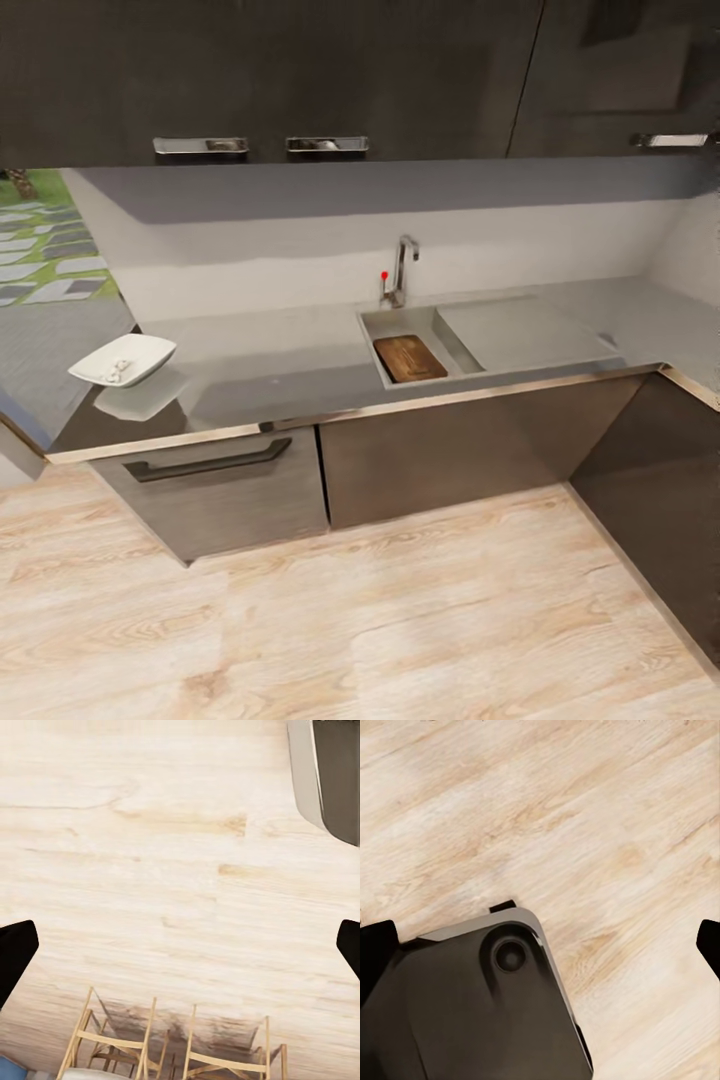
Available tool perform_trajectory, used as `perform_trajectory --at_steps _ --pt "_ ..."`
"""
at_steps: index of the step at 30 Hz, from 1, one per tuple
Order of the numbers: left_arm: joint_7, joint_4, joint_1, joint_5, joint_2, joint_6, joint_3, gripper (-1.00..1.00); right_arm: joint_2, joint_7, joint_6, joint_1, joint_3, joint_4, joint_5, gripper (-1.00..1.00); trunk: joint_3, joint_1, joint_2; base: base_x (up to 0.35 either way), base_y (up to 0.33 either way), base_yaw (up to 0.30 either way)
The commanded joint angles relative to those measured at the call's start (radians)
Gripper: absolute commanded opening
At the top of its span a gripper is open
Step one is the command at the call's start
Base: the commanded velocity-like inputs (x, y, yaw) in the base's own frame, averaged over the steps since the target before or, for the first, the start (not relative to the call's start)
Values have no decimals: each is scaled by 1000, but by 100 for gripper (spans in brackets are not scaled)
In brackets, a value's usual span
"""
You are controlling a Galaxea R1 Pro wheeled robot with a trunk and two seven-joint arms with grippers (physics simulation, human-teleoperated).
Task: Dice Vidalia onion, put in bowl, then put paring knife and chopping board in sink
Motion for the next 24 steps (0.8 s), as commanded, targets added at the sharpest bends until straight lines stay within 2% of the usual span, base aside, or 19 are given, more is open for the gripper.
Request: perform_trajectory --at_steps 1,24 --pt "1 -2 1 6 0 -1 1 100 0 -8 -3 -2 8 -3 1 100 0 1 -2 0 0 -73" --pt "1 -2 1 6 0 -1 0 100 0 -8 -3 -2 8 -3 1 100 37 1 -2 0 0 -10"
